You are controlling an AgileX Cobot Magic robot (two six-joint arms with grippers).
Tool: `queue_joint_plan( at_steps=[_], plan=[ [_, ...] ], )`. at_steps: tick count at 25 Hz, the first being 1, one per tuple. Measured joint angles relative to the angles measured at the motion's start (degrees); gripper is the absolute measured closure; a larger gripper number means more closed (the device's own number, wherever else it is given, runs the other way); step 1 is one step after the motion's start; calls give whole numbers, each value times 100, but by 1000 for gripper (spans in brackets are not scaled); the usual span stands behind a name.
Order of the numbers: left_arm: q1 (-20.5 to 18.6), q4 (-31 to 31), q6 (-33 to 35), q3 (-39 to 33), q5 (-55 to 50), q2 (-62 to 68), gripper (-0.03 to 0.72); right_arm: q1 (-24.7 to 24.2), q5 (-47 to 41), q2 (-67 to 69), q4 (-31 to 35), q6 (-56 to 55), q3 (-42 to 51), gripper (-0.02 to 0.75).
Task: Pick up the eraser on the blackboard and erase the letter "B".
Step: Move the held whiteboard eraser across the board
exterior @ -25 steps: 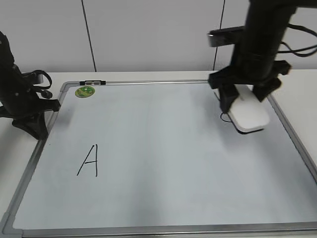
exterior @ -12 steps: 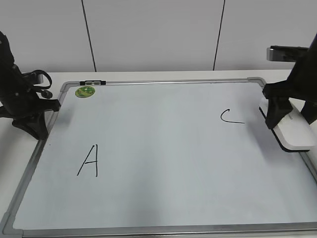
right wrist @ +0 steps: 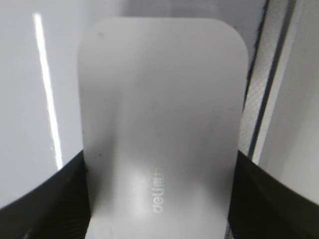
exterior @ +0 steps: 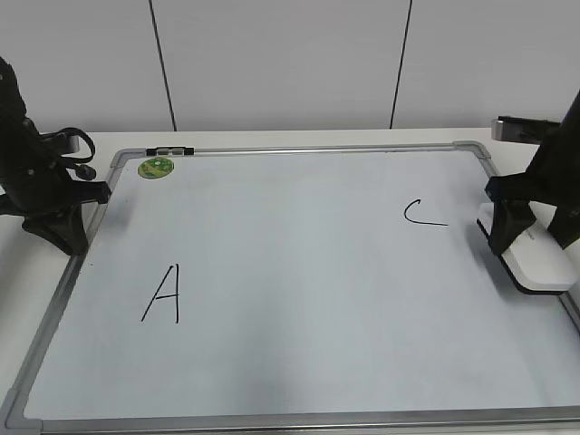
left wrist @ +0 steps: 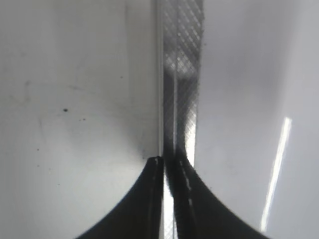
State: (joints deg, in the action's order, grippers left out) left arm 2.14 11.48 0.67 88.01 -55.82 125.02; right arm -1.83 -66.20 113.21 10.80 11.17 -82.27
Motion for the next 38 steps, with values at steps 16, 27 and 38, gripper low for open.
queue_joint_plan(
  at_steps=[16, 27, 38],
  plan=[
    [0, 0, 0, 0, 0, 0, 646, 0, 170, 410, -354, -106, -348, 211],
    [0, 0, 0, 0, 0, 0, 646, 0, 613, 451, -367, -106, -366, 211],
    [0, 0, 0, 0, 0, 0, 646, 0, 692, 700, -394, -143, -388, 211]
  ],
)
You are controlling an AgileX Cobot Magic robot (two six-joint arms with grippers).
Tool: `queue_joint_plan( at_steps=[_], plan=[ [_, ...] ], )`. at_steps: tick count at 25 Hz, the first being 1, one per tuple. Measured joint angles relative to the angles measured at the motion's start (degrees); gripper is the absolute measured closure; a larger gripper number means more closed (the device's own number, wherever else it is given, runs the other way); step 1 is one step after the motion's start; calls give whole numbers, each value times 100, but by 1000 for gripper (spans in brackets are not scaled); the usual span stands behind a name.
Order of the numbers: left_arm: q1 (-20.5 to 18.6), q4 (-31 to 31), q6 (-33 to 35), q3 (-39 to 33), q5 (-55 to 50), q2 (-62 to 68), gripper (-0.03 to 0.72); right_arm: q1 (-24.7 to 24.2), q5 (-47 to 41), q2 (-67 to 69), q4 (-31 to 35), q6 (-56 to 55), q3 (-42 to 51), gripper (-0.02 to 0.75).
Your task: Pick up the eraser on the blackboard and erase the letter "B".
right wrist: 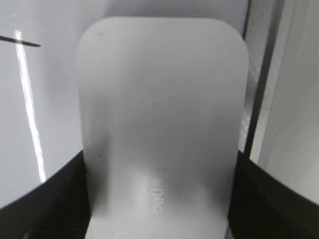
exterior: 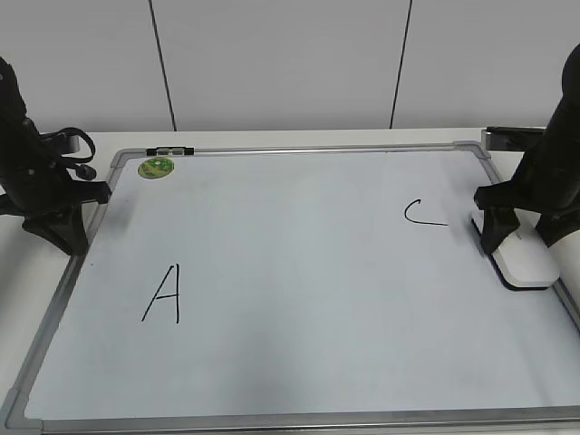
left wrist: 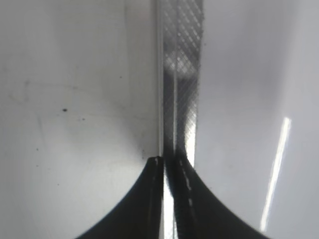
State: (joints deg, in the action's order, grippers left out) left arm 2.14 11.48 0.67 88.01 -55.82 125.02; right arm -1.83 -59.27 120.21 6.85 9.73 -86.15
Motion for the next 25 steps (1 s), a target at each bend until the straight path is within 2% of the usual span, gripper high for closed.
queue_joint_plan(
  at_steps=[3, 7, 12, 15, 21, 23, 25],
  plan=[
    [0, 0, 0, 0, 0, 0, 646, 0, 2, 0, -54, -83, 0, 192],
    [0, 0, 0, 0, 0, 0, 645, 0, 12, 13, -99, -213, 0, 87],
    [0, 0, 0, 0, 0, 0, 625, 0, -247, 13, -167, -375, -122, 66],
    [0, 0, 0, 0, -27, -79, 528, 0, -640, 13, -207, -434, -418, 66],
    [0, -44, 12, 0, -135, -773, 193, 0, -966, 13, -256, -541, -1142, 69],
    [0, -44, 12, 0, -180, -982, 143, 0, -978, 13, -226, -648, -1232, 83],
    [0, 23, 12, 0, -392, -1145, 125, 0, -1001, 13, -200, -728, -1242, 112]
  ],
)
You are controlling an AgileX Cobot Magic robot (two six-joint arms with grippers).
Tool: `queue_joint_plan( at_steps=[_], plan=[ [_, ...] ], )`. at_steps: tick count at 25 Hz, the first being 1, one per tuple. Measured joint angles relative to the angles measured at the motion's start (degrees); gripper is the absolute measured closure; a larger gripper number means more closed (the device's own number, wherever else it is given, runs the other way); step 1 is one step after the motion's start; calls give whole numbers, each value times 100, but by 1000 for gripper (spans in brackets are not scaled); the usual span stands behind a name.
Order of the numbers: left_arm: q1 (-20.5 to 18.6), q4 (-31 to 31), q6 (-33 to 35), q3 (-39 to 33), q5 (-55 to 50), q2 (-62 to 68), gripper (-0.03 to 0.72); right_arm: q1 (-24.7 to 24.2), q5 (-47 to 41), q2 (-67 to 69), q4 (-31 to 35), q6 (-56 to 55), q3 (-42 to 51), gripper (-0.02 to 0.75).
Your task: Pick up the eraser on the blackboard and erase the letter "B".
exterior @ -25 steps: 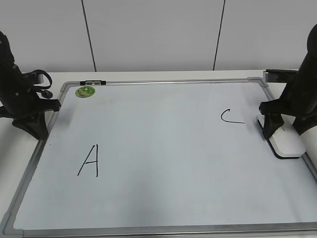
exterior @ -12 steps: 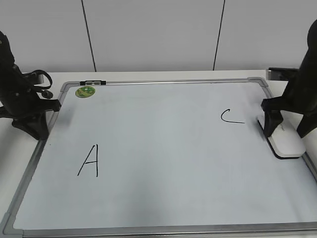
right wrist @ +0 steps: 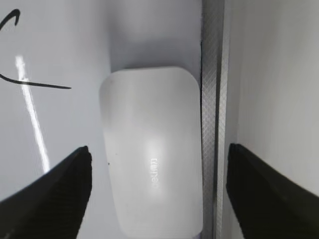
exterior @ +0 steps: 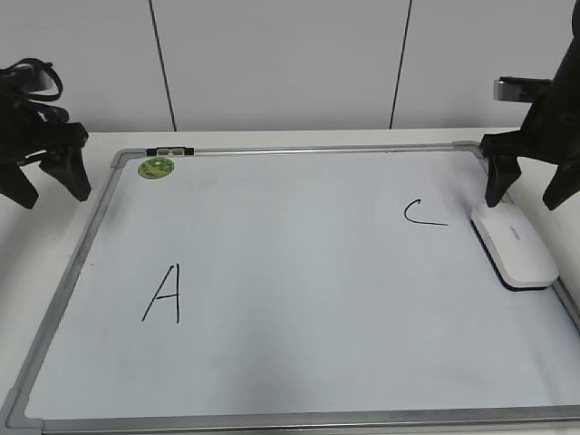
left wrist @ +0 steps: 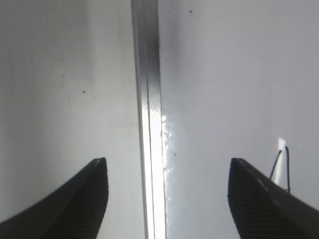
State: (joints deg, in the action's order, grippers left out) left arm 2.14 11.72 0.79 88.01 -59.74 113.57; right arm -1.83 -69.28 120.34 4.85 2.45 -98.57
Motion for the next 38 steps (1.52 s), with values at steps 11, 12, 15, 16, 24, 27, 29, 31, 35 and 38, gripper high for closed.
queue_joint_plan(
  at_steps=[11, 12, 15, 16, 24, 27, 29, 31, 35, 38],
  plan=[
    [211, -350, 0, -156, -376, -1201, 125, 283, -35, -1479, 62, -84, 856, 214],
    [239, -397, 0, -291, -364, -1412, 125, 374, -35, -1639, 62, -107, 979, 214],
    [286, -442, -36, -891, -187, -2050, 125, 606, 122, -2107, -28, -245, 1443, 215],
    [286, -456, -79, -1160, -85, -2290, 125, 650, 192, -2211, -40, -281, 1580, 215],
    [286, -509, -79, -3402, 821, -4328, 132, 816, 889, -3462, -118, -431, 2894, 215],
    [286, -533, -79, -4122, 1041, -5220, 134, 935, 906, -4132, -118, -364, 3301, 215],
    [286, -607, -79, -4448, 1045, -5749, 134, 1023, 906, -4638, -118, -300, 3634, 216],
    [286, -750, -79, -4723, 973, -6281, 135, 1058, 916, -5109, -118, -245, 3970, 216],
    [286, -874, -109, -5149, 667, -7459, 135, 1058, 920, -6058, -118, -245, 4684, 216],
    [286, -896, -109, -5358, 406, -8350, 135, 1058, 920, -6746, -118, -245, 5158, 216]
  ],
)
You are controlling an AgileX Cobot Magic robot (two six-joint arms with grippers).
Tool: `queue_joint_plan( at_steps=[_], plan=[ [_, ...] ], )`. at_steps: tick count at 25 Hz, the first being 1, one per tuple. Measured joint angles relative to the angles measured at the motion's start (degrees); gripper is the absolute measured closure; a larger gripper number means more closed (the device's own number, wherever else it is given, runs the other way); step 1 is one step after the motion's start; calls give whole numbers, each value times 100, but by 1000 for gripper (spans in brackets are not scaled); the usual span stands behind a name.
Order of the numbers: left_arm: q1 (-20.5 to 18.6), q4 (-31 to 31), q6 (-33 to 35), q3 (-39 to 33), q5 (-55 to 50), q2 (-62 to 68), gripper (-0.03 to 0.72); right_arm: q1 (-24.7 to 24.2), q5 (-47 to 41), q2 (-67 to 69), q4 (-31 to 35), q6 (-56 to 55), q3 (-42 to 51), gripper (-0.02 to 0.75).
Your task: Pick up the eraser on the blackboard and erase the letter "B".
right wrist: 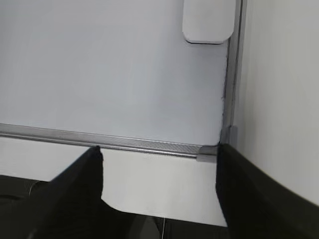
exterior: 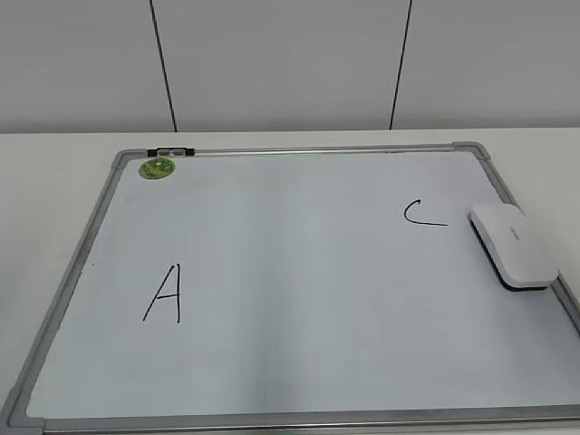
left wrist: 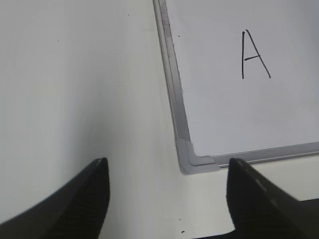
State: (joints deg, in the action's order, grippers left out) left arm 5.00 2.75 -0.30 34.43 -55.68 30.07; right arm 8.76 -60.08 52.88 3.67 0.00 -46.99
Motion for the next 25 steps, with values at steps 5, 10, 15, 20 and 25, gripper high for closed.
queue_joint_plan(
  at_steps=[5, 10, 15, 20, 25],
  plan=[
    [13, -13, 30, -185, -526, -1154, 136, 0, -133, -1264, 0, 0, 710, 216],
    [26, -13, 70, -292, -959, -1836, 136, 0, -564, -2448, 0, 0, 1339, 217],
    [26, -108, 70, -301, -1040, -2291, 136, 0, -850, -3407, -82, 0, 1668, 217],
    [26, -427, 72, -417, -905, -2477, 136, 0, -848, -3711, -312, 0, 1677, 217],
    [26, -489, 82, -456, -811, -2477, 148, 0, -682, -3711, -566, 0, 1794, 217]
  ],
)
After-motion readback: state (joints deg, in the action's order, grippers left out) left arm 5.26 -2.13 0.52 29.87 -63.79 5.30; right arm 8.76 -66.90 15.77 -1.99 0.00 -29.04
